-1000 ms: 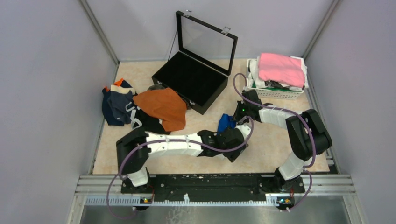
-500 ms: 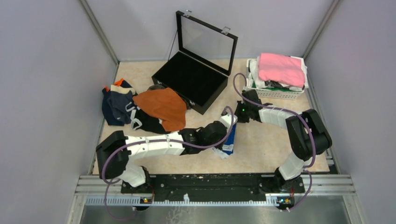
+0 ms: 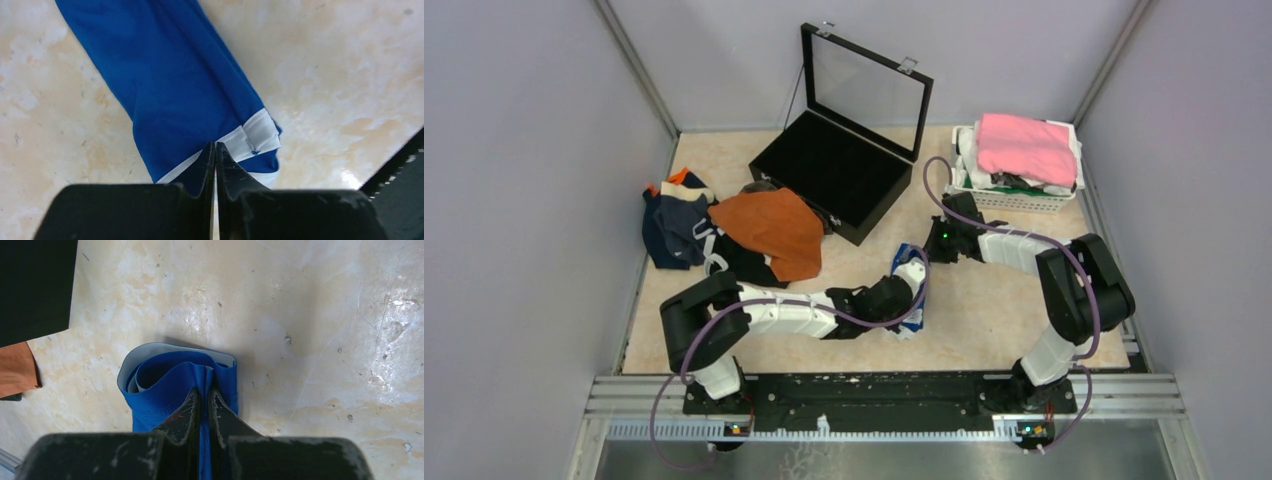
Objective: Roll the underwear
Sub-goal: Fold the underwear at the center of the board.
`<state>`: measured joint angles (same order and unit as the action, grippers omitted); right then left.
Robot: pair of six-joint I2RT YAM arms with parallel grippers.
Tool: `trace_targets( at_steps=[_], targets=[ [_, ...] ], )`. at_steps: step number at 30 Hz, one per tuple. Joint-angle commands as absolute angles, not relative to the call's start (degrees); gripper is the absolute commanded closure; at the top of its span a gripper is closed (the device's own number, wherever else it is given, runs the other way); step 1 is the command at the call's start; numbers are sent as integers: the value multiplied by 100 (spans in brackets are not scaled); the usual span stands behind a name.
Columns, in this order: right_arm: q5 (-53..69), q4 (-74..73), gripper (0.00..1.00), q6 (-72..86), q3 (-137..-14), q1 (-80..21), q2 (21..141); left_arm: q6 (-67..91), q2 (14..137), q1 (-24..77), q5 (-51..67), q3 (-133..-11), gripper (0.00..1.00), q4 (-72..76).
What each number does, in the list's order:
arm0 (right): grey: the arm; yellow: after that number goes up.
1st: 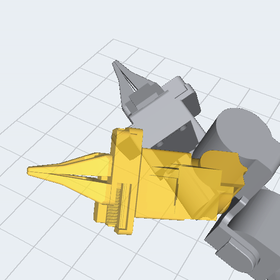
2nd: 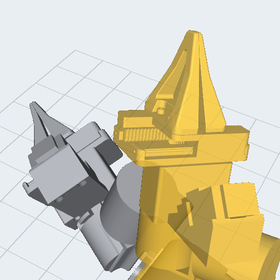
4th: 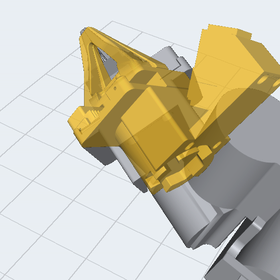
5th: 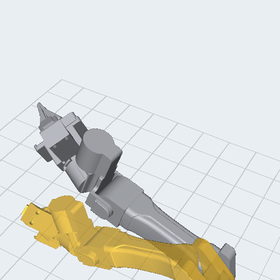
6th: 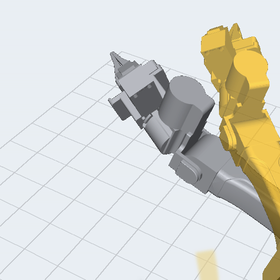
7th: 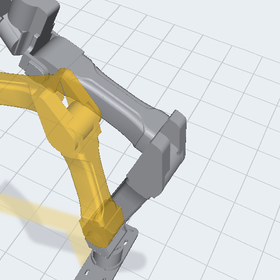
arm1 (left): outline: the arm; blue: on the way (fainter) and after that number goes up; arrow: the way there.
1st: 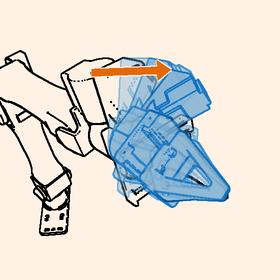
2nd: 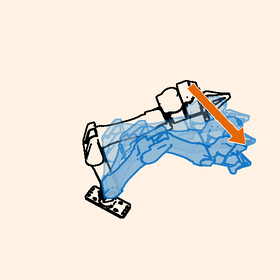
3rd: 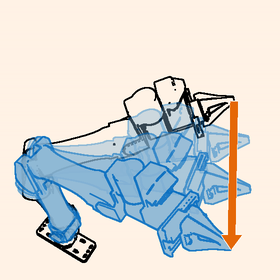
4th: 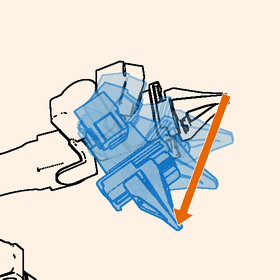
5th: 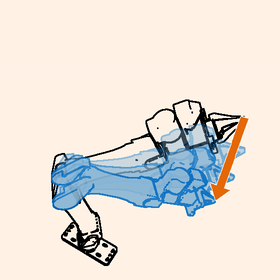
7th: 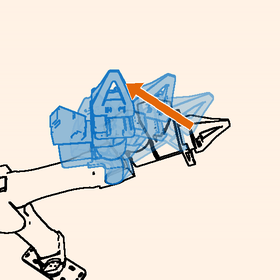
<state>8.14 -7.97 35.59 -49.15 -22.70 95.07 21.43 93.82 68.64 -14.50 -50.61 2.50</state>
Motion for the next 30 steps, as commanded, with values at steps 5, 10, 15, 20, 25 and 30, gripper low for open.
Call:
trace_targets(
  at_steps=[5, 10, 15, 20, 25, 30],
  targets=[
    [578, -858, 94, 3379, -4740, -2206, 9210, 2542, 9630, 6847, -1845, -4578, 95, 552],
    [449, -936, 87, 3330, -4685, -2214, 8953, 2625, 9663, 6822, -1857, -4439, 96, 521],
    [320, -1135, 74, 3190, -4706, -2214, 8565, 2619, 9650, 6820, -1810, -4429, 97, 538],
    [408, -1311, 65, 2988, -4771, -2208, 7999, 2611, 9626, 6821, -1805, -4494, 98, 496],
    [927, -1209, 72, 2919, -4757, -2214, 7747, 2569, 9489, 6820, -1797, -4600, 98, 416],
    [1666, -854, 88, 2971, -4692, -2211, 8033, 2528, 9437, 6823, -1778, -4702, 97, 331]
  ],
)
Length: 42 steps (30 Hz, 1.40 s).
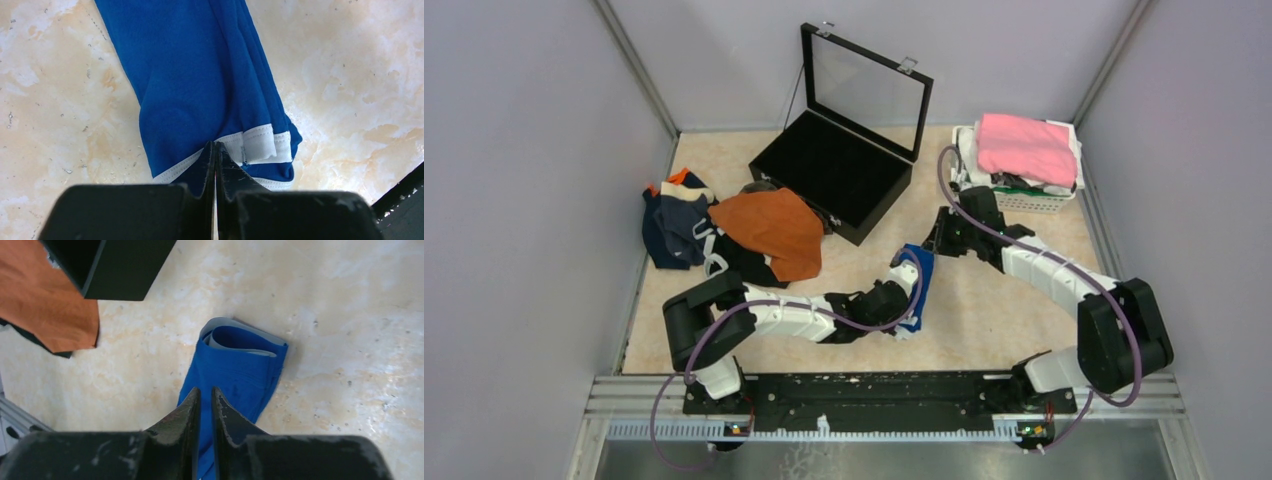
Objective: Roll the underwear
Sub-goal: Fold the underwear at the center of the board.
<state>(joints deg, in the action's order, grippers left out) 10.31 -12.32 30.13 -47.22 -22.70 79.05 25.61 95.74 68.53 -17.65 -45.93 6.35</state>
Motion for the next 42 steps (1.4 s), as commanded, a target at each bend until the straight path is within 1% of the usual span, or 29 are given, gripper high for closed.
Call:
trace_targets(
  at_steps=[1, 4, 8, 12, 16, 18, 21, 25, 28, 30, 35, 38, 40, 42],
  targets=[
    [1699, -786, 90, 2997, -4675, -2210, 8120, 2519, 9429, 6822, -1782, -4717, 98, 319],
    [1526, -656, 93, 3029, -4681, -2211, 8416, 2514, 9428, 6820, -1793, -4708, 98, 303],
    [1173, -497, 94, 2973, -4832, -2212, 8888, 2527, 9465, 6820, -1759, -4693, 98, 283],
    [550, -403, 95, 3048, -4966, -2211, 9275, 2549, 9471, 6820, -1750, -4632, 100, 230],
    [88, -358, 96, 3136, -4980, -2207, 9342, 2558, 9396, 6820, -1760, -4475, 100, 212],
    [144, -283, 96, 3103, -4924, -2207, 9151, 2558, 9332, 6820, -1831, -4436, 100, 156],
    [666, -59, 95, 2967, -4690, -2211, 8665, 2509, 9214, 6820, -1930, -4455, 100, 77],
    [1591, -272, 92, 2721, -4535, -2211, 8124, 2416, 8990, 6820, -1994, -4658, 96, 26],
    [2240, -502, 92, 2719, -4345, -2234, 7914, 2368, 8841, 6812, -1998, -4802, 93, -139],
    [2460, -446, 91, 2788, -4111, -2333, 7755, 2347, 8748, 6814, -2032, -4883, 92, -189],
    [2027, -608, 91, 2720, -3923, -2436, 7501, 2509, 8393, 6796, -2191, -4907, 88, -443],
    [2058, -696, 92, 2598, -4215, -2454, 7667, 2700, 8055, 6794, -2148, -4736, 87, -548],
    [2098, -783, 93, 2496, -4545, -2553, 7918, 2833, 7811, 6788, -2093, -4579, 89, -588],
    [1837, -983, 94, 2316, -4946, -2780, 8173, 2957, 7603, 6786, -2036, -4384, 93, -561]
  ],
)
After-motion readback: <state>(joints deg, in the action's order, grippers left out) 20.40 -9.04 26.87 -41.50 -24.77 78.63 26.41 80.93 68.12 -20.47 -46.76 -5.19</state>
